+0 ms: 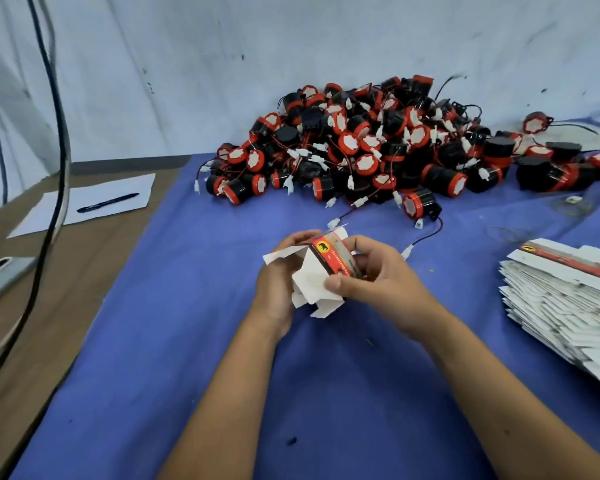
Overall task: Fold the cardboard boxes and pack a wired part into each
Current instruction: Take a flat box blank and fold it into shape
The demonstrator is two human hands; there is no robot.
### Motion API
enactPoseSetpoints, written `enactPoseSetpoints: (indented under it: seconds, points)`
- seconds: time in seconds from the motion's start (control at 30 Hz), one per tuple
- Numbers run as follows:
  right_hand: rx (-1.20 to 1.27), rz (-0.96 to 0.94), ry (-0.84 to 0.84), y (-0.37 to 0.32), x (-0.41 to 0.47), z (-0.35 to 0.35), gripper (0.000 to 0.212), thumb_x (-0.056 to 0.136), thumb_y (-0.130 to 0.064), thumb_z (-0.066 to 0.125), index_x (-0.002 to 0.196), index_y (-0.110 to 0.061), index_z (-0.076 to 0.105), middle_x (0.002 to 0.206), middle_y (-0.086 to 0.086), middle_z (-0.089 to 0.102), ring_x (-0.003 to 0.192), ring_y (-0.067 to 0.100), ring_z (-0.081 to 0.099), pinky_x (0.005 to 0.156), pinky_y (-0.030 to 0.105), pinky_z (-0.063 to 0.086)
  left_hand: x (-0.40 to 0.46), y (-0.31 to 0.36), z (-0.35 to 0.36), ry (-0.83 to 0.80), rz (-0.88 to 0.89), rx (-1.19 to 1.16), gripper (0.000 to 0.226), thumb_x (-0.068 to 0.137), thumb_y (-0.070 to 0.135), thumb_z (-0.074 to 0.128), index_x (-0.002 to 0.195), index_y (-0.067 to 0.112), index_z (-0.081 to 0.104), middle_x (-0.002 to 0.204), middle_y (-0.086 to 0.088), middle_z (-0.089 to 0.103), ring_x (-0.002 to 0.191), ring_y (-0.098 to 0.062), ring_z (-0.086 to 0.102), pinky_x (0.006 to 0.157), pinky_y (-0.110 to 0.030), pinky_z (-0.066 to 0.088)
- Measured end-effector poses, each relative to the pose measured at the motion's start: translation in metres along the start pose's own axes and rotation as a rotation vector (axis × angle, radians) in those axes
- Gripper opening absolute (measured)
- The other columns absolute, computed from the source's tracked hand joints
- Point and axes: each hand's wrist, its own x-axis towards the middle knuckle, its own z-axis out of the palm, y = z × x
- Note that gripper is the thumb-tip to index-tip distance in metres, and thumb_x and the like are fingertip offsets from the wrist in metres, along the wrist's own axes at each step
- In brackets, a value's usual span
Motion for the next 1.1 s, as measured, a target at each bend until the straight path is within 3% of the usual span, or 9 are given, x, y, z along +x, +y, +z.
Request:
enactPoseSetpoints:
  seconds: [0.13,0.23,0.33,0.43,0.53,0.7,0.8,0.93,1.1]
  points:
    - [-0.158,-0.007,-0.031,0.003,0.001,0.013,0.065,0.069,-0.011,0.095,0.121,-0.020,0.057,0.101,-0.001,0.076,0.093,0.012,0.074,0.074,0.021,0.056,0.000,0.004,-0.003,-0.014,-0.054,-0.171,0.041,0.091,0.018,0.056,0.130,0.015,0.066,0.119,-0.021,0.071,0.105,-0.040,0.067,0.090,-0.050,0.055]
    - [0.062,-0.060,0.078,0.000,0.003,0.011,0.061,0.070,-0.014,0.092,0.122,-0.019,0.061,0.101,0.001,0.076,0.095,0.016,0.073,0.077,0.025,0.057,-0.005,0.008,-0.010,-0.364,-0.097,-0.297,0.067,0.081,0.024,0.080,0.143,0.014,0.057,0.133,-0.016,0.067,0.114,-0.030,0.068,0.096,-0.043,0.057]
    - [0.240,-0.068,0.079,-0.002,0.003,0.003,0.065,0.071,-0.025,0.086,0.129,-0.011,0.063,0.114,0.010,0.073,0.107,0.027,0.070,0.088,0.036,0.057,-0.010,0.006,-0.009,-0.638,-0.131,-0.334,0.080,0.082,0.031,0.085,0.150,0.015,0.046,0.138,-0.012,0.064,0.125,-0.026,0.062,0.112,-0.043,0.048]
    - [0.330,-0.018,-0.022,-0.003,0.002,0.005,0.087,0.067,-0.041,0.093,0.135,0.000,0.056,0.117,0.014,0.069,0.112,0.033,0.065,0.096,0.040,0.052,-0.012,0.004,-0.001,-0.572,-0.103,-0.189,0.067,0.082,0.045,0.083,0.141,0.020,0.063,0.130,-0.006,0.069,0.122,-0.020,0.065,0.101,-0.034,0.053]
    - [0.374,-0.001,-0.124,-0.005,0.001,0.010,0.089,0.069,-0.042,0.092,0.137,0.001,0.054,0.117,0.014,0.066,0.112,0.031,0.062,0.097,0.040,0.050,-0.014,0.004,0.003,-0.436,-0.065,-0.114,0.075,0.074,0.056,0.086,0.139,0.025,0.064,0.129,-0.008,0.068,0.119,-0.023,0.065,0.093,-0.036,0.056]
    - [0.346,-0.013,-0.219,-0.007,0.002,0.013,0.091,0.070,-0.030,0.094,0.146,-0.010,0.049,0.133,0.026,0.060,0.123,0.036,0.059,0.105,0.046,0.050,-0.012,0.007,0.006,-0.253,0.062,-0.133,0.079,0.072,0.041,0.082,0.145,0.024,0.057,0.126,-0.009,0.070,0.109,-0.026,0.070,0.089,-0.040,0.057]
    - [0.233,-0.015,-0.082,-0.004,0.003,0.017,0.079,0.071,-0.013,0.088,0.141,-0.024,0.056,0.120,0.013,0.071,0.111,0.028,0.068,0.091,0.033,0.055,-0.013,0.008,0.009,-0.174,0.093,-0.129,0.071,0.073,0.035,0.076,0.141,0.026,0.060,0.129,-0.013,0.067,0.110,-0.032,0.067,0.094,-0.047,0.053]
    - [0.233,0.000,0.124,0.006,0.004,0.020,0.058,0.081,-0.009,0.078,0.133,-0.029,0.061,0.100,0.007,0.077,0.101,0.024,0.073,0.088,0.029,0.056,-0.011,0.010,0.011,-0.175,0.154,-0.098,0.049,0.084,0.026,0.075,0.131,0.027,0.064,0.124,-0.002,0.067,0.108,-0.027,0.064,0.079,-0.035,0.058]
    - [0.097,-0.020,0.169,0.011,0.004,0.024,0.052,0.080,-0.016,0.078,0.127,-0.030,0.060,0.104,0.007,0.076,0.102,0.029,0.072,0.091,0.043,0.058,-0.011,0.013,0.011,-0.165,0.073,-0.180,0.073,0.075,0.070,0.074,0.123,0.016,0.068,0.119,-0.013,0.070,0.101,-0.033,0.068,0.085,-0.047,0.055]
